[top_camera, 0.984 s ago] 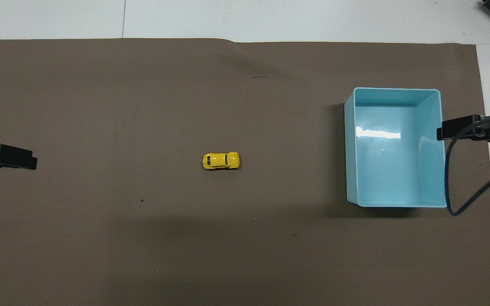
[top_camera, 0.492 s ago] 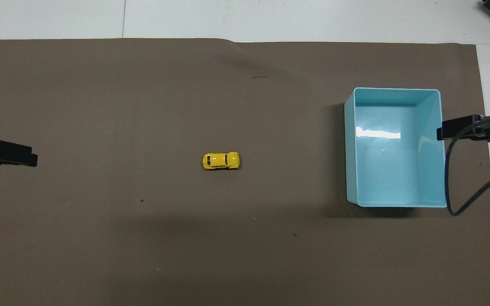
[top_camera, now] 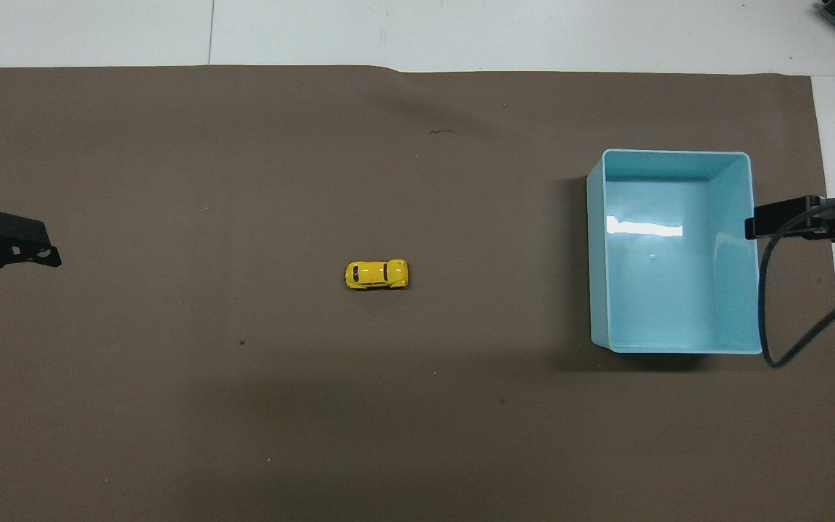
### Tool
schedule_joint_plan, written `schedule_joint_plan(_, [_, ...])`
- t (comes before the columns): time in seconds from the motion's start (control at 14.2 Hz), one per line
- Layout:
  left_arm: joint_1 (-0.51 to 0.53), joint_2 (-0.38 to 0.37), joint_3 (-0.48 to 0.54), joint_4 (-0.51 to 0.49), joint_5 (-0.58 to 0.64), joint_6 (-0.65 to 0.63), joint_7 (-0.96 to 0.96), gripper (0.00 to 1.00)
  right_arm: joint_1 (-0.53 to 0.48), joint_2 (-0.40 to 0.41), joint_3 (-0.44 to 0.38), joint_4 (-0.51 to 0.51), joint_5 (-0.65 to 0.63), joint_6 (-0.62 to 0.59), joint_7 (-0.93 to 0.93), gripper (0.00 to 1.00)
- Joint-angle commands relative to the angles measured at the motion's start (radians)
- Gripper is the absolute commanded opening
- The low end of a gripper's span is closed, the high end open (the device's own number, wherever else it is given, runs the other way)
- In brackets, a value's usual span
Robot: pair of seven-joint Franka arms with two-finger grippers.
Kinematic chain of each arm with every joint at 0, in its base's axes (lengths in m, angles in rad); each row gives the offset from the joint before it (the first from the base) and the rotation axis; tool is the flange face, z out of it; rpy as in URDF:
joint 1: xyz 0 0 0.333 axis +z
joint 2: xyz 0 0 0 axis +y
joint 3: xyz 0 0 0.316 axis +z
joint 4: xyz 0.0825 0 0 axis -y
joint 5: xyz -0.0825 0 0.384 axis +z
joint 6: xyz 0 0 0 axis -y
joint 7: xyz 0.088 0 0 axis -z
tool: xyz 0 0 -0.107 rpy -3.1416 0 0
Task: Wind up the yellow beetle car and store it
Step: 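Move the left gripper toward the yellow beetle car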
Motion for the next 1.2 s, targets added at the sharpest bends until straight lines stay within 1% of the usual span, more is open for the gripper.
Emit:
schedule_joint_plan(0.0, [-0.031,0.018,-0.001,-0.023,-0.012,0.049,-0.163,1.00,-0.012,-0.007,0.001,-0.010,0.016,0.004,0.008,1.00])
schedule_joint_plan(0.14, [-0.060,0.037,-0.001,-0.024,-0.014,0.068,-0.233,1.00,-0.012,-0.007,0.001,-0.010,0.015,0.004,0.008,1.00])
schedule_joint_plan(0.28, [-0.112,0.061,-0.001,-0.032,-0.020,0.095,-0.347,1.00,-0.012,-0.007,0.001,-0.010,0.015,0.004,0.008,1.00])
schedule_joint_plan(0.49, [-0.147,0.064,-0.003,-0.081,-0.026,0.166,-0.457,1.00,-0.012,-0.007,0.001,-0.010,0.016,0.004,0.008,1.00])
schedule_joint_plan(0.63, [-0.173,0.093,-0.003,-0.089,-0.031,0.191,-0.627,1.00,-0.012,-0.007,0.001,-0.010,0.015,0.004,0.008,1.00])
schedule_joint_plan(0.84, [-0.215,0.117,-0.003,-0.124,-0.040,0.287,-0.856,1.00,-0.012,-0.007,0.001,-0.010,0.015,0.004,0.008,1.00])
schedule_joint_plan(1.12, [-0.285,0.184,-0.003,-0.156,-0.045,0.425,-1.172,1.00,-0.012,-0.007,0.001,-0.010,0.015,0.004,0.008,1.00])
